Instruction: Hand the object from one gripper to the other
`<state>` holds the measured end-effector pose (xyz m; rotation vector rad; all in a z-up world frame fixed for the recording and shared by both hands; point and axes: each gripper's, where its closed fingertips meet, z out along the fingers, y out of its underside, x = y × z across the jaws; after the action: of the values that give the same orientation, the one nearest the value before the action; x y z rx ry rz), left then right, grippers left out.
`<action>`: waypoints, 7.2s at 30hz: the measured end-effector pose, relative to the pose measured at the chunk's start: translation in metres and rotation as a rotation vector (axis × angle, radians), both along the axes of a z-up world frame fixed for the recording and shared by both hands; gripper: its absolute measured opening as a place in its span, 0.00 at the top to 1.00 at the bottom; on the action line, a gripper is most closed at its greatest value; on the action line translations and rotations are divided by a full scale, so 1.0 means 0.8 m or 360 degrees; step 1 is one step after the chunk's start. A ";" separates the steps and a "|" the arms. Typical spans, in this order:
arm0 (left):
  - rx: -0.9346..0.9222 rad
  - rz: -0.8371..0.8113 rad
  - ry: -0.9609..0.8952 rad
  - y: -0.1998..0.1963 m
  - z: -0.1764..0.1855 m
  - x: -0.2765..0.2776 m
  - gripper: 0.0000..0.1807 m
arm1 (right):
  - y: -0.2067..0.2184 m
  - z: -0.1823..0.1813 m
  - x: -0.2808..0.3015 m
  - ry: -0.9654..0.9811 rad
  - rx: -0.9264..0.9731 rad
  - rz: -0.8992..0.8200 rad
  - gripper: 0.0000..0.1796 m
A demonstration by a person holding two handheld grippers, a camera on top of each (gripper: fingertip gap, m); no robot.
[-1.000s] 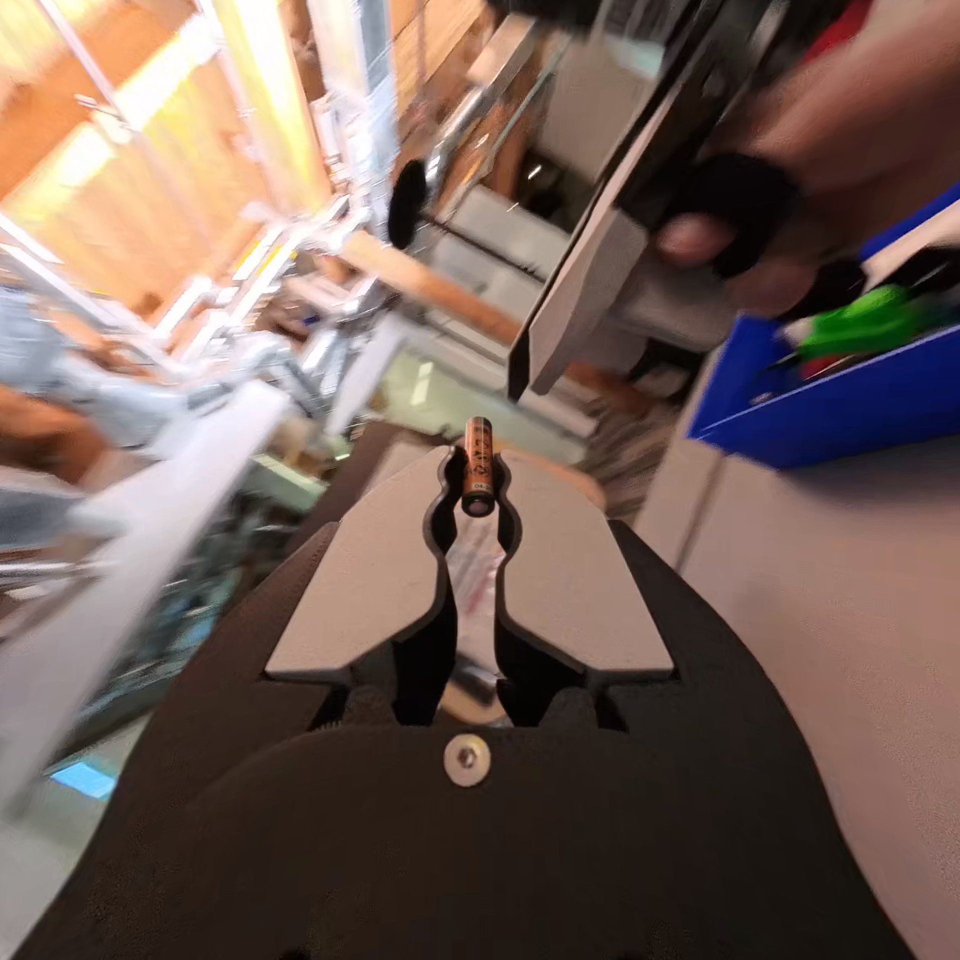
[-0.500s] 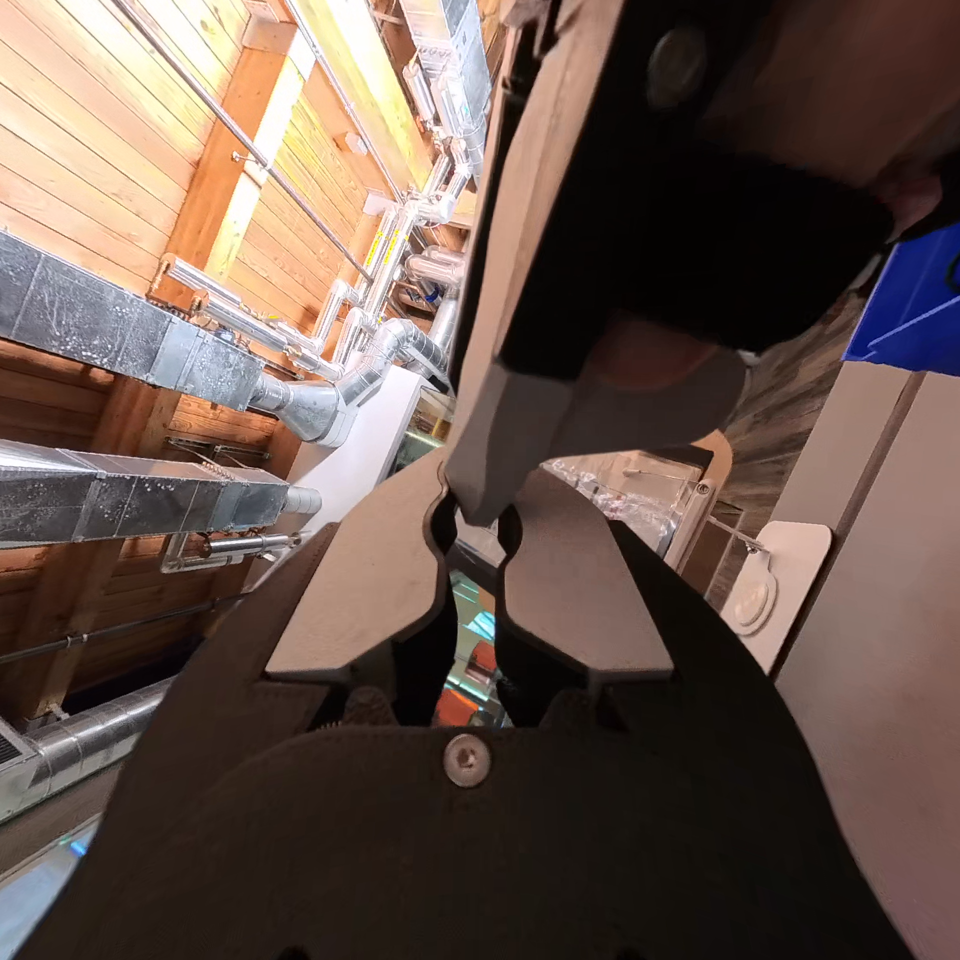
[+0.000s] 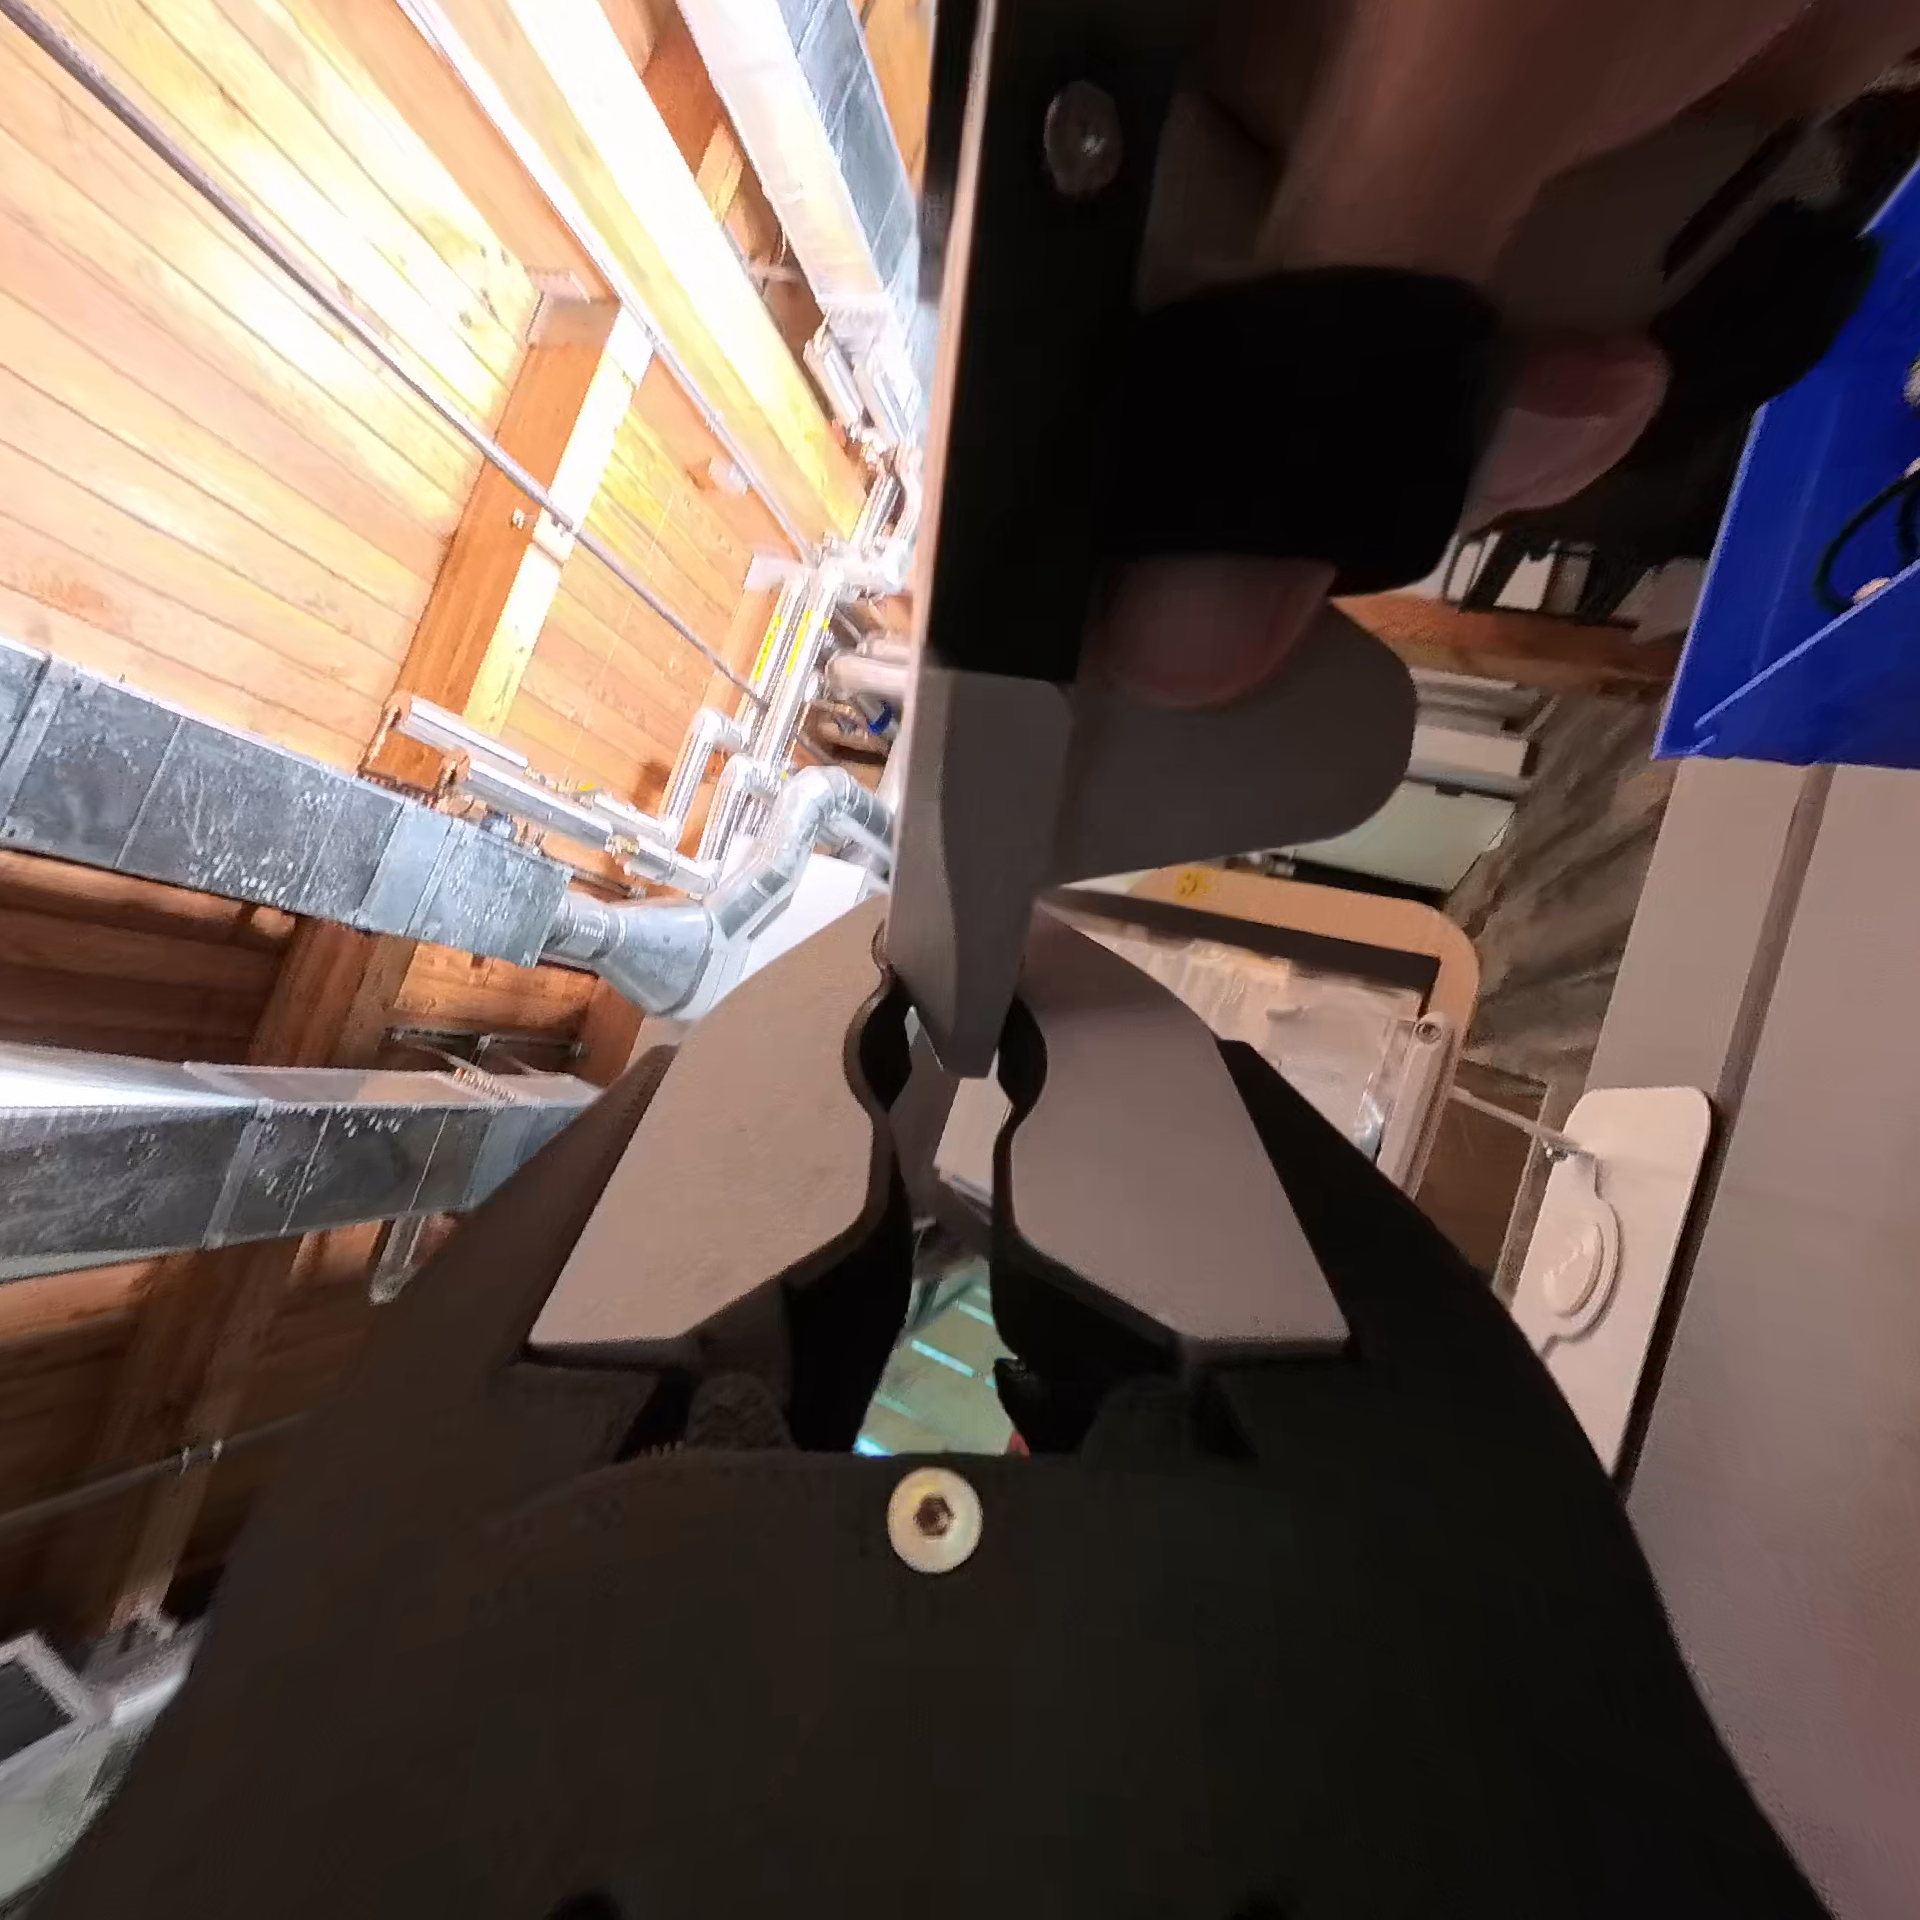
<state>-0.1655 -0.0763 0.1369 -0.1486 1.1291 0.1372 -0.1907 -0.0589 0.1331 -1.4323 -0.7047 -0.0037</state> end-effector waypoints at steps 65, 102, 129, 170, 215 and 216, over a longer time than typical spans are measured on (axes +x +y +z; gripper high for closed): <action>-0.1053 -0.0406 0.0338 0.052 0.027 -0.047 0.85 | 0.014 -0.271 0.381 0.0401 -0.1408 -0.0949 0.92; -0.2900 0.0772 0.0948 0.381 -0.334 -0.083 0.67 | -0.031 -0.125 0.376 -0.0013 -0.0831 -0.1109 0.82; -0.3573 0.0513 0.0733 0.367 -0.311 -0.080 0.65 | -0.041 -0.127 0.382 -0.0031 -0.0853 -0.1151 0.82; -0.4141 0.0229 0.0908 0.343 -0.332 -0.089 0.84 | -0.042 -0.142 0.379 -0.0148 -0.0938 -0.1145 0.82; -0.3609 0.0757 0.1070 0.355 -0.298 -0.146 0.83 | -0.040 -0.150 0.378 -0.0204 -0.0977 -0.1147 0.82; -0.3598 0.0750 0.1053 0.355 -0.292 -0.148 0.83 | -0.039 -0.151 0.378 -0.0208 -0.0979 -0.1145 0.82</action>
<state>-0.2839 0.2079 -0.0969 -2.5041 1.3440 -0.8119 0.1114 -0.0900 0.0122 -2.2333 -0.2585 -0.4781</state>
